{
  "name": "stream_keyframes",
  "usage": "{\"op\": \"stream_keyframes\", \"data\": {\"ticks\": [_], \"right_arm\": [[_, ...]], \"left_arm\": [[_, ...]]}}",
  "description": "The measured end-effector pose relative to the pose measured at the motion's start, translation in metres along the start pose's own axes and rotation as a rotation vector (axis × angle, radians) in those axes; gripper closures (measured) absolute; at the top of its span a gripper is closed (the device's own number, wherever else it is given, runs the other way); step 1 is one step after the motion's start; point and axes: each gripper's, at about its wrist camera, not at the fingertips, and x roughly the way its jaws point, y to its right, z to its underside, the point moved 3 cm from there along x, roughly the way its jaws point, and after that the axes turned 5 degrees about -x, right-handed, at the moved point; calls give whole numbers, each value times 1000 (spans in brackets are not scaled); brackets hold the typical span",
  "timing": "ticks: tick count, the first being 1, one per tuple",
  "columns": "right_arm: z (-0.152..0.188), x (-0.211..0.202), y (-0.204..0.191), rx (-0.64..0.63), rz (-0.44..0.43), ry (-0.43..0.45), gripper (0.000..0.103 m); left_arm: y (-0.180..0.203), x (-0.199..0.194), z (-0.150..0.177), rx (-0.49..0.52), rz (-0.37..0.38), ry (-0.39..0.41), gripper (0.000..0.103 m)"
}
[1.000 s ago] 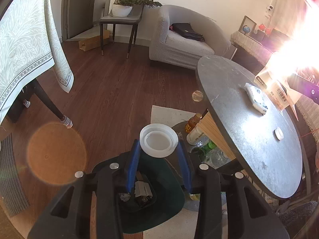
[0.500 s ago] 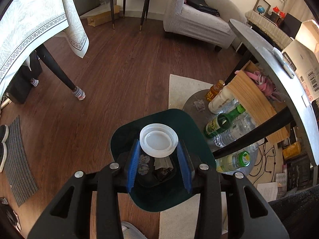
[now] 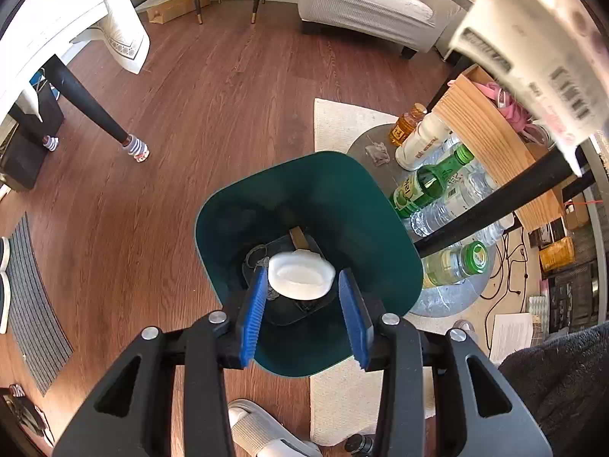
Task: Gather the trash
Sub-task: 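Drop the lid into the green bin with the left gripper while the right carries the box, then lower the SanDisk box into the green bin and open the right gripper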
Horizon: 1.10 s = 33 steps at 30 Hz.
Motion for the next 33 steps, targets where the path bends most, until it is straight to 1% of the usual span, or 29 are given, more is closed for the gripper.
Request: {"op": "stream_keyframes", "data": {"ticks": [3,7,11,17,20,27,33], "right_arm": [[1,10,-3,2,-4,-15,72],[4,27,-7,-12,9,-53,72],[9,42,-9,-18,31,-84,72],[16,67,-17,-39,22,-130,72],[24,81,-19,-47,19,-163,72],[48,114,-27,-73,3,-240,72],[72,141,-29,-102,-3,-320,71]], "left_arm": [[-5,-5,1,-8,2,25,59],[-21,-19,-2,-53,8,68,59],[-37,-40,-10,-103,15,135,60],[-53,-72,-20,-162,39,231,64],[-58,-85,-25,-186,50,269,68],[-62,-107,-36,-235,82,332,75],[-55,-120,-42,-229,100,374,75]]}}
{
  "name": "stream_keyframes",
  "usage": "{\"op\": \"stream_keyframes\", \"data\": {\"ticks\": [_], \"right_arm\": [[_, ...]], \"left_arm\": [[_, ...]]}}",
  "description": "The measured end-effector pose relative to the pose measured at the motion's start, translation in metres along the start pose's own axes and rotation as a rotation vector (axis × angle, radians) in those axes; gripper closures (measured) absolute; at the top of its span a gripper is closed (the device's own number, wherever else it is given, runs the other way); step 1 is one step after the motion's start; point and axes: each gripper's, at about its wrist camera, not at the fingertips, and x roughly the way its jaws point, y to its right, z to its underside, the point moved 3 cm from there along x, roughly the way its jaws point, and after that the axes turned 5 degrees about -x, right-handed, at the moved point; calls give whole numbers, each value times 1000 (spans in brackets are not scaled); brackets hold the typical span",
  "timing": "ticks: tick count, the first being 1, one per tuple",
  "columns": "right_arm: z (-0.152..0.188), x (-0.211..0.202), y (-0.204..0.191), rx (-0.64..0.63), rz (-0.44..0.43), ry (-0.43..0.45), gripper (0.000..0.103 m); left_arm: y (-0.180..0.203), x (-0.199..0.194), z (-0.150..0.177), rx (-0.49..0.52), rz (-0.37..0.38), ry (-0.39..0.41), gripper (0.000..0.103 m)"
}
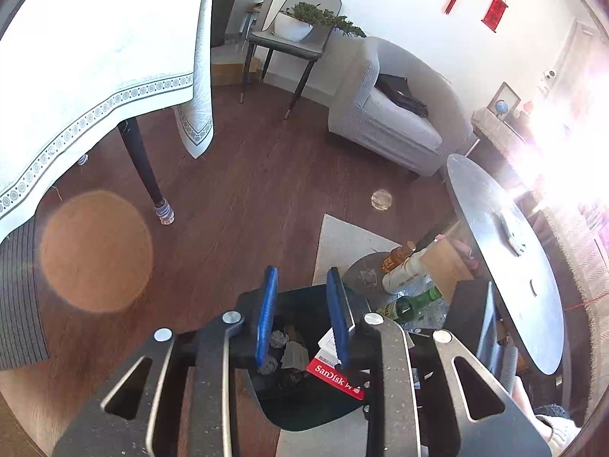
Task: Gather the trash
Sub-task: 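Lower the SanDisk box into the green bin and open the right gripper, then move both open grippers back over the table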
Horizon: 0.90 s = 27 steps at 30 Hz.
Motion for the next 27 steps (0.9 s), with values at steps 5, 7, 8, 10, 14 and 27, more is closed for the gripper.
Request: {"op": "stream_keyframes", "data": {"ticks": [5,7,8,10,14,27], "right_arm": [[15,19,0,-27,17,-67,68],[20,24,2,-27,22,-89,56],[21,23,2,-30,30,-90,51],[23,21,2,-39,32,-87,51],[21,11,2,-42,18,-54,51],[5,-76,-3,-55,-30,164,51]], "left_arm": [[6,-4,-6,-2,18,25,75],[9,-6,-8,-9,27,33,75],[10,-6,-10,-12,31,37,75],[12,-7,-12,-14,37,47,75],[17,-9,-15,-18,47,60,75],[34,-5,-20,-11,46,81,75]]}}
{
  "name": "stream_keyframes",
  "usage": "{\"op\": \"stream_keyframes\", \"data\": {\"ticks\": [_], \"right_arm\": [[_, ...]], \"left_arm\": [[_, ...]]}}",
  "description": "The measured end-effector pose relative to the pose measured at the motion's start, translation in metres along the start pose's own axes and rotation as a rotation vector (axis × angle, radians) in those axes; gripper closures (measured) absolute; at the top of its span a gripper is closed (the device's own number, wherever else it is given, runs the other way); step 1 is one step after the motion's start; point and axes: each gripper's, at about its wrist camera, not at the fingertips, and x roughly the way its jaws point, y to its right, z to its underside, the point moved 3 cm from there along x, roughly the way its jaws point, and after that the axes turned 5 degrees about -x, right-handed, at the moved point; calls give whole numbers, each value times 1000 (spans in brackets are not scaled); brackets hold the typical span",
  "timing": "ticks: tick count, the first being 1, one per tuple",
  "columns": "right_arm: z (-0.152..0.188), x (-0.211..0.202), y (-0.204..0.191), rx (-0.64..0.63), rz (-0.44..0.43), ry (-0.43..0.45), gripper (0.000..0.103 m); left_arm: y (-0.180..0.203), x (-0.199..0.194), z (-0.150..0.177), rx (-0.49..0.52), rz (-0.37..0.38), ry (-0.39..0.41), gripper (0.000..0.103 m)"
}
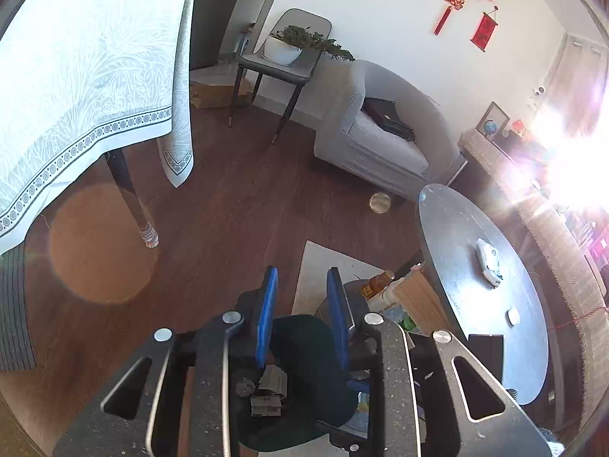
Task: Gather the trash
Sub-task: 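Move both open grippers back over the table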
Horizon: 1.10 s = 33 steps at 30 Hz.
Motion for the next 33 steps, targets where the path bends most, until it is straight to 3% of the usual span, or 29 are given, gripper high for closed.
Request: {"op": "stream_keyframes", "data": {"ticks": [6,16,29,31,33], "right_arm": [[-10,-48,5,11,12,99,51],[7,-117,52,90,131,214,51],[65,-158,122,226,269,213,51],[74,-161,132,239,298,201,51],[83,-165,142,260,312,197,51]], "left_arm": [[17,4,-1,18,7,6,75],[48,15,-1,50,17,9,69],[115,42,16,156,68,-19,54],[126,46,19,165,72,-17,44],[137,48,23,177,82,-17,43]]}}
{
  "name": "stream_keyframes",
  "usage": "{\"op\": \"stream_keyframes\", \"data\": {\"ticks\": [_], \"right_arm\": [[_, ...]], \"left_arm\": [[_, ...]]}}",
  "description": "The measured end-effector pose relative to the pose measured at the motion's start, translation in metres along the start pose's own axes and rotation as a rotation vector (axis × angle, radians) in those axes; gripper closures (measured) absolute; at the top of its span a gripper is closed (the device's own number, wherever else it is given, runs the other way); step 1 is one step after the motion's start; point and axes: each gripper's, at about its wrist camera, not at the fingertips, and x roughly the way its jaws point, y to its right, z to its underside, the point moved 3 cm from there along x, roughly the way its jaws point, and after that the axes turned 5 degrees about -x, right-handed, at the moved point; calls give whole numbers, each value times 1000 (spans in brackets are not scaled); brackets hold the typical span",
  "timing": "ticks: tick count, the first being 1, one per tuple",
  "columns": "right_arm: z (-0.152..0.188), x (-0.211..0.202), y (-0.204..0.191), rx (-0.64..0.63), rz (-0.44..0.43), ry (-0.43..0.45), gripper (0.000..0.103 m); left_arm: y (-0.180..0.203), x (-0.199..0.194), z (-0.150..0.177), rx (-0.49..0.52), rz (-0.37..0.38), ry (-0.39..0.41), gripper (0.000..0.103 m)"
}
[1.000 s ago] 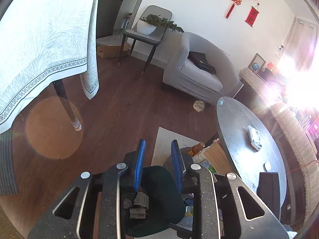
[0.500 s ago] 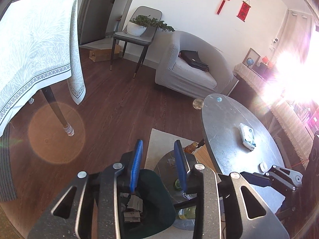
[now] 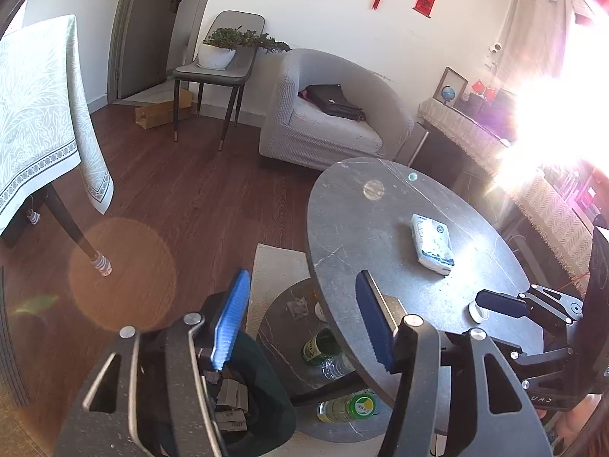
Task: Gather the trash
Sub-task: 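Move both open grippers back over the table, then grasp the blue-and-white tissue pack with the left gripper while the right grasps the white cap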
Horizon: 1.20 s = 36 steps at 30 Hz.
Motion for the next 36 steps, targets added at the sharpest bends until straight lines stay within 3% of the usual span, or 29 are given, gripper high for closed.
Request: {"op": "stream_keyframes", "data": {"ticks": [13,17,23,30,36], "right_arm": [[39,2,52,108,28,-46,51],[43,6,59,132,5,-55,62],[42,9,64,143,-4,-57,72],[48,-8,76,182,-20,-22,73],[57,-27,101,243,-15,14,72]], "left_arm": [[65,24,9,131,31,-17,38],[84,31,11,159,56,-35,35],[103,53,12,213,59,-125,31],[128,78,7,259,78,-193,26],[153,106,4,325,48,-210,26]]}}
